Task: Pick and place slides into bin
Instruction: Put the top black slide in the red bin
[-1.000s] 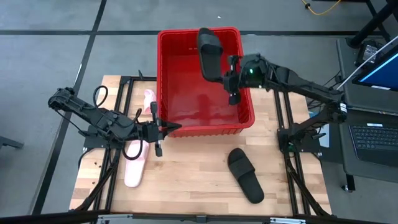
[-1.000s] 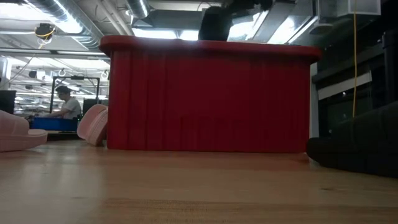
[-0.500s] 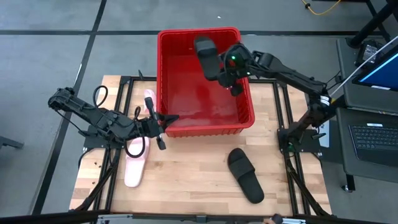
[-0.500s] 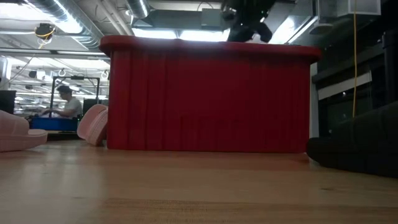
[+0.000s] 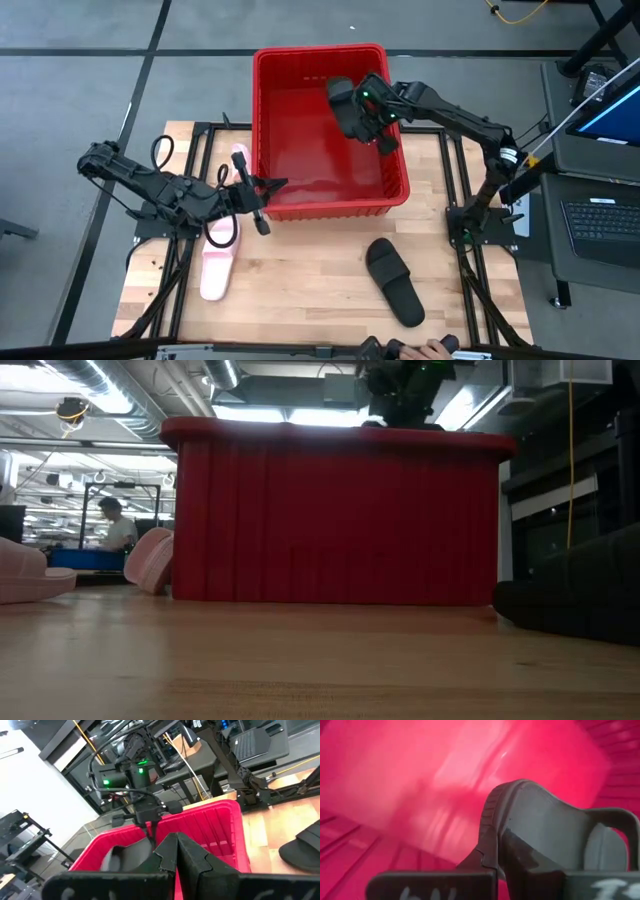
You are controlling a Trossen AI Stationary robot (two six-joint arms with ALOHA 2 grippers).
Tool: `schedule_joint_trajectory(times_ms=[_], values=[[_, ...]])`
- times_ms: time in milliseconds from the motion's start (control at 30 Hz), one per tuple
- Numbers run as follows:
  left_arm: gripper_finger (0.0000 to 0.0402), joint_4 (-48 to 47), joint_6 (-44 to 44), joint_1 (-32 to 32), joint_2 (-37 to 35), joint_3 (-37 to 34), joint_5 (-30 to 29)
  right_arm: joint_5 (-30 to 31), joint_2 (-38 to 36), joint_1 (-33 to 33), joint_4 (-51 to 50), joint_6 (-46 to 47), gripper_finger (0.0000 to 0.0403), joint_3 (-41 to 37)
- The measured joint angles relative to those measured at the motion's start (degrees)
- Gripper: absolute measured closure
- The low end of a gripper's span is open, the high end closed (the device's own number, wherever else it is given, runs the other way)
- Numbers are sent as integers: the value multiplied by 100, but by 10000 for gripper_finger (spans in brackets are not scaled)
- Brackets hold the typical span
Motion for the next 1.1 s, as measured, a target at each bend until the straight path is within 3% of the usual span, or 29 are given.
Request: schedule_joint_trajectory(times_ms=[1100], values=[[400,-97,-199,0,0,0,9,306,942,-304,638,1005,391,-52]])
